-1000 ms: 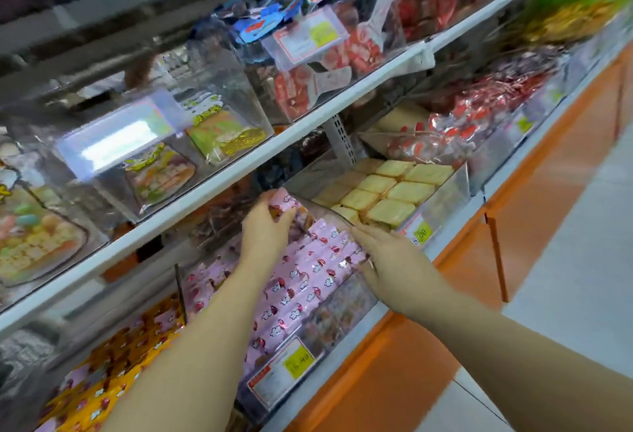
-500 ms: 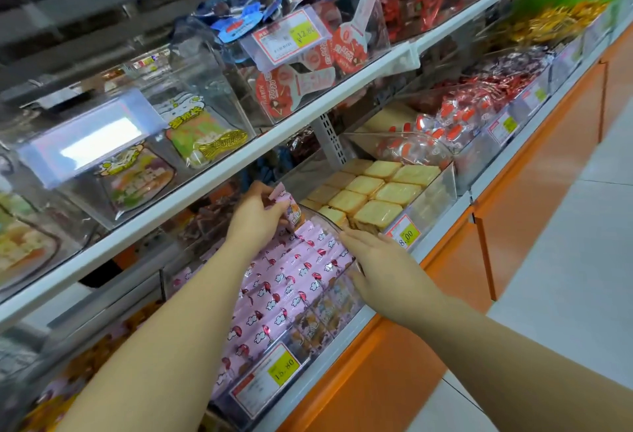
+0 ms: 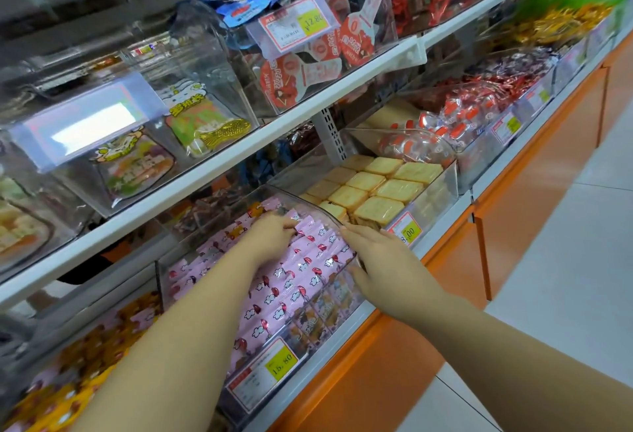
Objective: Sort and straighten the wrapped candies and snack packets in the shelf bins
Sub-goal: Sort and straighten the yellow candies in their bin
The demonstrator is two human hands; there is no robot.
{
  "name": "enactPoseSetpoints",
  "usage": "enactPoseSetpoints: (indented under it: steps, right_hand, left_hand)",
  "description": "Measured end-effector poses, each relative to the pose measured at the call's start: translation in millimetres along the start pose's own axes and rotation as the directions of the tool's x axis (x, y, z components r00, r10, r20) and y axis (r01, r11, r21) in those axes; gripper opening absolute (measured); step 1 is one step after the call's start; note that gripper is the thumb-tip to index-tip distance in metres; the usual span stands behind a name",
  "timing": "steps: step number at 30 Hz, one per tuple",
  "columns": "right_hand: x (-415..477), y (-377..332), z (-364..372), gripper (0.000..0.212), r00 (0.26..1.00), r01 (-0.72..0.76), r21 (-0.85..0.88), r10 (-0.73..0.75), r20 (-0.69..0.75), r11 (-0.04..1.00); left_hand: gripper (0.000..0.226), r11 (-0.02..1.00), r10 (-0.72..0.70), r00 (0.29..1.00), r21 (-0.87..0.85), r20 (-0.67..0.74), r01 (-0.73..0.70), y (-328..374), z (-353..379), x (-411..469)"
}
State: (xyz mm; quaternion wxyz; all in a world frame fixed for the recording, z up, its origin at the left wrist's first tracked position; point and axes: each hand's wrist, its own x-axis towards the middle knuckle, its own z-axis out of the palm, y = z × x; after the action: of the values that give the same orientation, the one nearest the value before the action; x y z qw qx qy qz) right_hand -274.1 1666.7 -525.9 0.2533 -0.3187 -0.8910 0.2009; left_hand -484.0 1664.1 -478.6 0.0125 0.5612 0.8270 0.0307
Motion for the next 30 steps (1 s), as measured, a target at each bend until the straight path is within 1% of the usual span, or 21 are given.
enactPoseSetpoints:
  steps: [1, 2, 3, 4, 5, 7, 9, 11, 13, 16, 20, 22, 24, 26, 27, 29, 30]
  right_hand:
    - [0.2, 0.1, 0.5, 0.057, 1.000, 0.001, 0.001, -0.001, -0.004, 1.000]
    - [-0.1, 0.4, 0.9, 0.057, 1.000, 0.003, 0.002, -0.003, -0.008, 1.000]
    - [-0.2, 0.7, 1.3, 0.057, 1.000, 0.005, 0.002, -0.005, -0.013, 1.000]
    - [-0.5, 0.9, 1.6, 0.057, 1.000, 0.006, -0.001, -0.006, -0.018, 1.000]
    - [-0.4, 1.0, 2.0, 0.057, 1.000, 0.007, -0.007, -0.008, -0.021, 1.000]
    - [0.2, 0.7, 2.7, 0.057, 1.000, 0.006, -0.015, -0.006, -0.026, 1.000]
    - [1.0, 0.6, 3.5, 0.057, 0.999, -0.002, -0.013, 0.001, -0.035, 1.000]
    - [1.7, 0.8, 5.0, 0.056, 0.999, -0.003, -0.013, 0.002, -0.049, 1.000]
    - [1.9, 1.5, 6.7, 0.056, 0.998, 0.004, -0.015, -0.005, -0.062, 1.000]
    - [2.4, 2.4, 8.2, 0.054, 0.998, 0.011, -0.019, -0.012, -0.069, 1.000]
    - [3.4, 3.9, 9.6, 0.054, 0.996, 0.019, -0.013, -0.020, -0.087, 1.000]
    - [3.9, 4.2, 10.4, 0.053, 0.995, 0.019, -0.005, -0.020, -0.095, 1.000]
    - [4.9, 3.9, 10.5, 0.053, 0.995, 0.017, -0.004, -0.018, -0.097, 1.000]
    - [4.6, 3.7, 10.2, 0.053, 0.995, 0.012, -0.008, -0.013, -0.099, 1.000]
    - [3.9, 3.0, 10.0, 0.053, 0.994, 0.012, -0.014, -0.013, -0.106, 1.000]
    - [1.6, -0.3, 10.3, 0.053, 0.989, 0.008, -0.031, -0.012, -0.144, 0.999]
    - [0.4, -3.7, 10.2, 0.053, 0.984, 0.015, -0.039, -0.022, -0.180, 0.999]
  left_hand:
    - [0.027, 0.997, -0.014, 0.999, -0.081, -0.039, 0.010, -3.6, -2.9, -1.8]
    - [0.030, 0.985, -0.062, 0.991, -0.167, -0.117, 0.042, -9.5, -4.9, -4.0]
    - [0.030, 0.963, -0.140, 0.971, -0.255, -0.196, 0.087, -16.9, -5.7, -6.5]
    - [0.030, 0.939, -0.220, 0.946, -0.315, -0.238, 0.139, -25.1, -6.0, -9.4]
    - [0.031, 0.925, -0.272, 0.933, -0.332, -0.236, 0.185, -33.7, -4.7, -11.4]
    - [0.032, 0.924, -0.297, 0.938, -0.299, -0.177, 0.237, -46.4, 0.0, -14.5]
    - [0.033, 0.926, -0.292, 0.945, -0.290, -0.149, 0.241, -50.3, 3.4, -14.1]
    - [0.030, 0.934, -0.284, 0.948, -0.264, -0.143, 0.240, -48.9, 3.0, -12.5]
    - [0.020, 0.956, -0.255, 0.958, -0.183, -0.133, 0.229, -47.3, 1.0, -8.2]
    - [0.013, 0.962, -0.264, 0.950, -0.118, -0.168, 0.247, -43.7, 1.6, -6.2]
    - [0.008, 0.950, -0.300, 0.922, -0.169, -0.246, 0.264, -40.5, 7.4, -7.3]
    - [0.008, 0.936, -0.324, 0.907, -0.232, -0.269, 0.265, -37.4, 1.3, -8.4]
    - [0.010, 0.915, -0.364, 0.865, -0.306, -0.347, 0.263, -33.9, -10.5, -12.9]
    - [0.011, 0.913, -0.382, 0.799, -0.325, -0.464, 0.248, -32.0, -20.3, -22.0]
    - [0.011, 0.917, -0.372, 0.766, -0.335, -0.525, 0.216, -32.2, -22.6, -27.5]
    - [0.011, 0.911, -0.337, 0.711, -0.406, -0.618, 0.079, -32.1, -22.5, -39.9]
    - [0.011, 0.891, -0.329, 0.697, -0.454, -0.637, 0.006, -29.6, -22.1, -47.9]
